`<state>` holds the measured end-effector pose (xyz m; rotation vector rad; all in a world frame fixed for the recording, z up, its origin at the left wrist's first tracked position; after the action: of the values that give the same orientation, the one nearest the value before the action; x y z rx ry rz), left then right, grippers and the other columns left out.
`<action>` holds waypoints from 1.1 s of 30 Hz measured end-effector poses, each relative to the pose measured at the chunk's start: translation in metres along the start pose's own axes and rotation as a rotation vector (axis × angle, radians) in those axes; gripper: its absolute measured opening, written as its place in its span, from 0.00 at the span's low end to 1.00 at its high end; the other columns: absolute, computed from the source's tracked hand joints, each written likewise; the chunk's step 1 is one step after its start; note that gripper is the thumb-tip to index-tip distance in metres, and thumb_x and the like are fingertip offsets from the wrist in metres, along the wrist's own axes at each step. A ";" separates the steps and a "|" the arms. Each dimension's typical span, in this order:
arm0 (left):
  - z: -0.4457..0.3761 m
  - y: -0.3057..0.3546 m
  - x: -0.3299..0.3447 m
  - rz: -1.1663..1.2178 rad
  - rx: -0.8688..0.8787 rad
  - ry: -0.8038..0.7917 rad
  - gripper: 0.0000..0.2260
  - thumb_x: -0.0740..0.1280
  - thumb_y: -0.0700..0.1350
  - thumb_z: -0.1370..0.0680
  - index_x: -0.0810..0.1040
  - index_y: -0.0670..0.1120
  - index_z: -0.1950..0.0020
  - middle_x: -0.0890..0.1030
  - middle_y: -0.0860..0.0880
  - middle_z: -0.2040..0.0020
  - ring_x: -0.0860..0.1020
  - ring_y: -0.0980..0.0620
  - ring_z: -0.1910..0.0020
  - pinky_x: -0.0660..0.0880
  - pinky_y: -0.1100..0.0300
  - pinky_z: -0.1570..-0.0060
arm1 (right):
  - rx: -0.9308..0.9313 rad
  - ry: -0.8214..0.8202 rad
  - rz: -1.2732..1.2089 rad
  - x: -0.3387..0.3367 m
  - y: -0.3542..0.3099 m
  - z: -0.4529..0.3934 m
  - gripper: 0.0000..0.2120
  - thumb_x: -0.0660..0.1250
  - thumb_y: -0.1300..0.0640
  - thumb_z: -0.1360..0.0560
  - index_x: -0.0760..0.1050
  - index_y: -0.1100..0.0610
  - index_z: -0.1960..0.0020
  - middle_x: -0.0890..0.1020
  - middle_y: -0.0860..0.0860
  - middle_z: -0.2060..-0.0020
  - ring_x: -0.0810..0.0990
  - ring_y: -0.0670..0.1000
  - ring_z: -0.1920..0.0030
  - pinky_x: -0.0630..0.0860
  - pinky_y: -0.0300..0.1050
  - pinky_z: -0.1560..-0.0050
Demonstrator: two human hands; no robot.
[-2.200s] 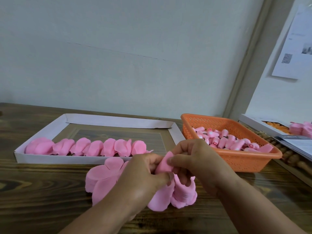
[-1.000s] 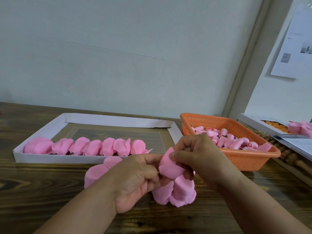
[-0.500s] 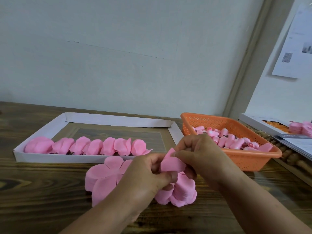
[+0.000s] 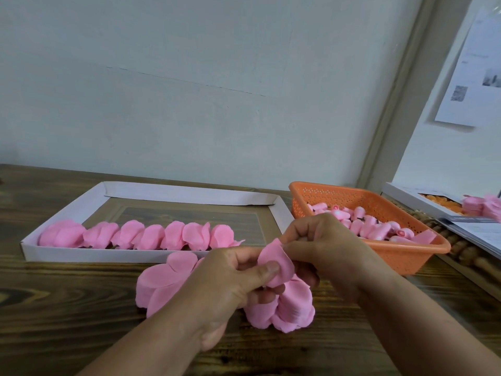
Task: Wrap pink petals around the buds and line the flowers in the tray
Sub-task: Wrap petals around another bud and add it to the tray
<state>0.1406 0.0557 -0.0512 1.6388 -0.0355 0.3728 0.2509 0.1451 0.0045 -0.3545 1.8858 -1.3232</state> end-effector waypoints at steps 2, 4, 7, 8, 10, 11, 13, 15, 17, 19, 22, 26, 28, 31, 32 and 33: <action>-0.001 0.000 -0.002 0.027 -0.009 -0.005 0.13 0.71 0.45 0.36 0.85 0.41 0.55 0.85 0.41 0.55 0.84 0.48 0.58 0.79 0.63 0.63 | -0.001 -0.016 -0.009 0.000 -0.001 -0.001 0.08 0.65 0.71 0.33 0.75 0.63 0.68 0.74 0.53 0.81 0.67 0.49 0.82 0.63 0.35 0.80; -0.001 -0.001 -0.003 0.042 -0.021 -0.005 0.13 0.71 0.45 0.36 0.85 0.41 0.55 0.85 0.41 0.54 0.84 0.47 0.58 0.80 0.62 0.62 | 0.003 -0.026 -0.020 0.000 -0.001 -0.002 0.10 0.65 0.71 0.32 0.76 0.62 0.69 0.74 0.53 0.81 0.67 0.49 0.82 0.62 0.35 0.80; -0.002 -0.001 -0.003 0.035 -0.024 0.017 0.14 0.70 0.48 0.35 0.86 0.42 0.55 0.85 0.42 0.56 0.84 0.47 0.58 0.81 0.60 0.61 | 0.015 -0.041 -0.032 0.001 -0.001 -0.003 0.07 0.67 0.70 0.31 0.76 0.65 0.67 0.75 0.55 0.79 0.67 0.49 0.82 0.62 0.34 0.80; -0.001 0.000 -0.003 0.030 -0.018 0.036 0.14 0.70 0.49 0.35 0.86 0.43 0.55 0.85 0.42 0.57 0.84 0.47 0.59 0.81 0.61 0.62 | 0.016 -0.042 -0.032 0.002 -0.001 -0.004 0.06 0.68 0.69 0.30 0.75 0.67 0.66 0.75 0.55 0.79 0.67 0.49 0.82 0.62 0.35 0.80; 0.000 0.001 -0.003 0.011 0.005 0.077 0.15 0.70 0.50 0.35 0.85 0.44 0.53 0.85 0.43 0.57 0.84 0.47 0.59 0.79 0.61 0.65 | 0.011 -0.034 -0.022 0.003 0.000 -0.004 0.07 0.69 0.68 0.30 0.74 0.69 0.65 0.76 0.56 0.78 0.68 0.50 0.82 0.63 0.35 0.80; 0.000 0.002 -0.003 -0.006 0.016 0.102 0.16 0.70 0.51 0.34 0.83 0.45 0.49 0.85 0.44 0.56 0.84 0.46 0.59 0.79 0.61 0.65 | 0.008 -0.030 -0.013 0.003 0.000 -0.005 0.07 0.69 0.68 0.30 0.74 0.69 0.65 0.76 0.56 0.78 0.68 0.50 0.82 0.63 0.35 0.80; 0.000 0.002 -0.003 -0.039 0.027 0.155 0.14 0.70 0.50 0.30 0.79 0.48 0.45 0.86 0.44 0.58 0.85 0.45 0.59 0.78 0.61 0.66 | 0.000 -0.031 0.002 0.004 -0.001 -0.005 0.07 0.69 0.68 0.30 0.74 0.69 0.65 0.76 0.55 0.78 0.68 0.50 0.82 0.64 0.36 0.80; 0.000 0.002 -0.004 -0.056 0.036 0.190 0.07 0.68 0.44 0.23 0.77 0.47 0.46 0.85 0.44 0.59 0.85 0.45 0.61 0.78 0.61 0.67 | -0.009 -0.031 0.010 0.006 -0.002 -0.005 0.07 0.69 0.68 0.30 0.74 0.70 0.66 0.76 0.55 0.79 0.68 0.50 0.82 0.64 0.36 0.80; 0.000 0.001 -0.005 -0.075 0.052 0.211 0.04 0.64 0.41 0.21 0.77 0.46 0.47 0.85 0.45 0.61 0.84 0.46 0.63 0.77 0.61 0.69 | -0.014 -0.026 0.007 0.008 -0.002 -0.005 0.07 0.69 0.69 0.30 0.74 0.70 0.65 0.76 0.56 0.79 0.68 0.49 0.83 0.64 0.36 0.80; 0.000 0.001 -0.005 -0.104 0.081 0.224 0.03 0.64 0.42 0.20 0.76 0.46 0.48 0.84 0.47 0.63 0.84 0.49 0.65 0.76 0.62 0.69 | -0.014 -0.028 0.009 0.009 -0.002 -0.006 0.07 0.69 0.69 0.30 0.74 0.70 0.65 0.76 0.56 0.79 0.68 0.49 0.83 0.64 0.36 0.81; -0.001 0.000 -0.006 -0.172 0.115 0.245 0.03 0.64 0.46 0.20 0.76 0.48 0.49 0.85 0.47 0.61 0.84 0.50 0.63 0.77 0.62 0.67 | -0.022 -0.035 0.030 0.011 -0.003 -0.006 0.07 0.68 0.69 0.30 0.74 0.69 0.66 0.77 0.58 0.78 0.69 0.50 0.83 0.66 0.36 0.80; -0.001 0.002 -0.006 -0.200 0.136 0.255 0.07 0.67 0.49 0.22 0.77 0.45 0.51 0.84 0.47 0.61 0.84 0.48 0.62 0.78 0.61 0.66 | -0.029 -0.041 -0.007 0.013 -0.003 -0.005 0.07 0.66 0.69 0.30 0.75 0.66 0.67 0.76 0.60 0.77 0.71 0.50 0.82 0.67 0.37 0.79; -0.001 0.003 -0.006 -0.180 0.137 0.258 0.09 0.68 0.49 0.23 0.77 0.44 0.51 0.84 0.45 0.61 0.84 0.46 0.62 0.77 0.62 0.67 | -0.029 -0.047 -0.031 0.015 -0.004 -0.003 0.07 0.65 0.70 0.30 0.75 0.66 0.67 0.76 0.59 0.78 0.71 0.50 0.83 0.66 0.36 0.79; -0.001 0.002 -0.007 -0.173 0.140 0.270 0.10 0.68 0.49 0.24 0.78 0.42 0.52 0.83 0.43 0.61 0.84 0.44 0.61 0.77 0.62 0.69 | -0.028 -0.049 -0.061 0.016 -0.004 -0.001 0.09 0.65 0.70 0.29 0.75 0.64 0.68 0.76 0.57 0.78 0.70 0.50 0.82 0.66 0.37 0.79; -0.002 0.002 -0.007 -0.177 0.142 0.280 0.10 0.68 0.49 0.24 0.78 0.42 0.52 0.83 0.43 0.61 0.83 0.44 0.61 0.77 0.62 0.69 | -0.033 -0.052 -0.067 0.016 -0.005 -0.001 0.09 0.65 0.68 0.29 0.75 0.63 0.68 0.76 0.57 0.78 0.70 0.50 0.82 0.66 0.38 0.79; -0.002 0.001 -0.008 -0.183 0.148 0.288 0.09 0.68 0.48 0.24 0.78 0.42 0.52 0.83 0.44 0.61 0.83 0.44 0.61 0.77 0.62 0.69 | -0.042 -0.059 -0.071 0.018 -0.006 0.000 0.10 0.66 0.65 0.28 0.75 0.62 0.69 0.77 0.57 0.77 0.71 0.50 0.81 0.67 0.38 0.78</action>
<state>0.1327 0.0556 -0.0519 1.7029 0.3643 0.4756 0.2384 0.1313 0.0023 -0.4810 1.8690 -1.3069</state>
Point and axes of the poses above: each hand's wrist, its own z-axis away from the middle knuckle, its own x-axis out of the palm, y = z × x, the point moved 3 cm from there along -z, towards the middle knuckle
